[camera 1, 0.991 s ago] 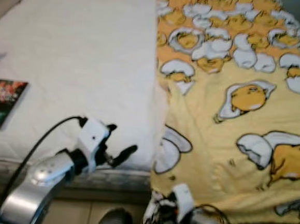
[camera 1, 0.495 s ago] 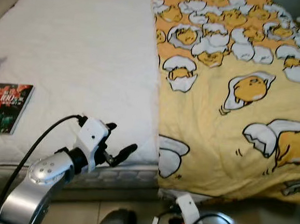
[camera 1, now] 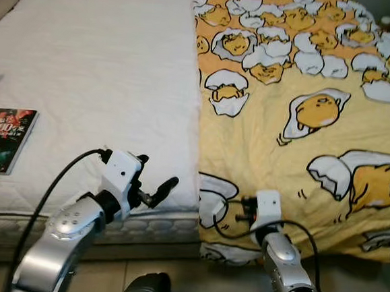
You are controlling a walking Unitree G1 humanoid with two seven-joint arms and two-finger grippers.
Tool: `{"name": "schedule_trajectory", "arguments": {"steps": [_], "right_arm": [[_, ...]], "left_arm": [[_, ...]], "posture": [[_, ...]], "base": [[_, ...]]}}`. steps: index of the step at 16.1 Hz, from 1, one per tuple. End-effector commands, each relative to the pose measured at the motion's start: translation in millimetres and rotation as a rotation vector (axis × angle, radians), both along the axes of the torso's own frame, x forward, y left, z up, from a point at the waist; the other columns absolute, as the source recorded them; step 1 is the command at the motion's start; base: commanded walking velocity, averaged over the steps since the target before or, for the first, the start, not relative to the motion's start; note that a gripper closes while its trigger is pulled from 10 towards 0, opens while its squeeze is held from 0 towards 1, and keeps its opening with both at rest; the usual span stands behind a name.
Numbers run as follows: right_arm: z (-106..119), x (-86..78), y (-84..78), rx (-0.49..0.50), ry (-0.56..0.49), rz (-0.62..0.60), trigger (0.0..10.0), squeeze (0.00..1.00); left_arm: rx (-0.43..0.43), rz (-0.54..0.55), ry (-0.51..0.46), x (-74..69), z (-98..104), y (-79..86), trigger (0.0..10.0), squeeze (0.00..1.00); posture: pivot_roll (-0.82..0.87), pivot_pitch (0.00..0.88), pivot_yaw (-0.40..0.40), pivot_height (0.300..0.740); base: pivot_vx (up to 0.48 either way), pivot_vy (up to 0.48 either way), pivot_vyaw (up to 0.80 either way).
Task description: Clean up the room
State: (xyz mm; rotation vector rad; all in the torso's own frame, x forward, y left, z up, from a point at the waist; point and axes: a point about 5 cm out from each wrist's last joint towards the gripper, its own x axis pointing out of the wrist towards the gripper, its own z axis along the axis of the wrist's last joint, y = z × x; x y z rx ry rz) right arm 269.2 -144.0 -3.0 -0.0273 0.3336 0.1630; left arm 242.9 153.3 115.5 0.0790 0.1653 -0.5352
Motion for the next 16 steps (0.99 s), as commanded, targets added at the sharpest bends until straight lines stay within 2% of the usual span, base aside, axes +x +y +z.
{"name": "schedule_trajectory", "arguments": {"steps": [1,4,6,7,8,9,11,12,13,14,15,16], "right_arm": [[6,-2.3,-6.6,-0.019,-0.059,-0.063,10.0,1.00],[34,-0.8,-12.4,-0.042,-0.238,-0.128,10.0,1.00],[26,-1.2,-9.9,-0.037,-0.175,-0.123,10.0,1.00],[24,3.2,-7.8,-0.047,-0.157,-0.126,10.0,0.00],[24,6.9,-6.7,-0.050,-0.153,-0.126,10.0,0.00],[36,22.2,-8.5,-0.068,-0.191,-0.170,10.0,0.00],[53,32.3,-11.9,-0.066,-0.256,-0.208,10.0,0.00],[66,37.6,-16.2,-0.068,-0.315,-0.238,10.0,0.89],[80,40.0,-19.2,-0.090,-0.397,-0.248,10.0,1.00],[87,40.1,-19.7,-0.103,-0.437,-0.245,10.0,1.00],[104,36.6,-20.6,-0.110,-0.527,-0.251,10.0,1.00],[105,35.7,-20.9,-0.109,-0.534,-0.253,10.0,1.00]], "left_arm": [[-0.010,0.085,-0.001,4.6,-3,4.4,10.0,0.00],[-0.108,0.194,0.027,15.7,-12,-6.1,10.0,0.00],[-0.096,0.156,0.017,17.8,-12,-14.2,10.0,0.00],[-0.072,0.129,0.001,19.4,-11,-16.2,10.0,0.00],[-0.061,0.121,-0.005,20.0,-11,-15.9,10.0,0.00],[-0.023,0.117,-0.041,24.4,-10,-14.6,10.0,0.00],[-0.007,0.132,-0.079,30.9,-7,-14.5,10.0,0.00],[-0.019,0.158,-0.092,36.0,-5,-15.5,10.0,0.00],[-0.027,0.191,-0.114,39.8,-1,-16.9,10.0,0.00],[-0.032,0.217,-0.125,41.2,0,-16.7,10.0,0.00],[-0.087,0.357,-0.153,46.1,6,-11.4,10.0,0.00],[-0.097,0.374,-0.151,46.7,6,-11.0,10.0,0.00]], "posture": [[0.13,0.054,-0.001,0.740],[0.08,0.013,-0.013,0.740],[0.07,0.012,-0.010,0.740],[0.06,0.017,-0.002,0.740],[0.06,0.018,0.000,0.740],[0.06,0.014,0.002,0.740],[0.07,0.002,0.001,0.740],[0.06,0.000,0.001,0.740],[0.06,0.000,0.001,0.740],[0.06,0.000,0.001,0.740],[0.04,0.000,0.001,0.740],[0.04,0.000,0.001,0.740]], "base": [[0.000,0.000,0.00],[0.000,0.000,0.00],[0.000,0.000,0.00],[0.000,0.000,0.00],[0.000,0.000,0.00],[0.000,0.000,0.00],[0.000,0.000,0.00],[0.000,0.000,0.00],[0.000,0.000,0.00],[0.000,0.000,0.00],[0.000,0.000,0.00],[0.000,0.000,0.00]]}}
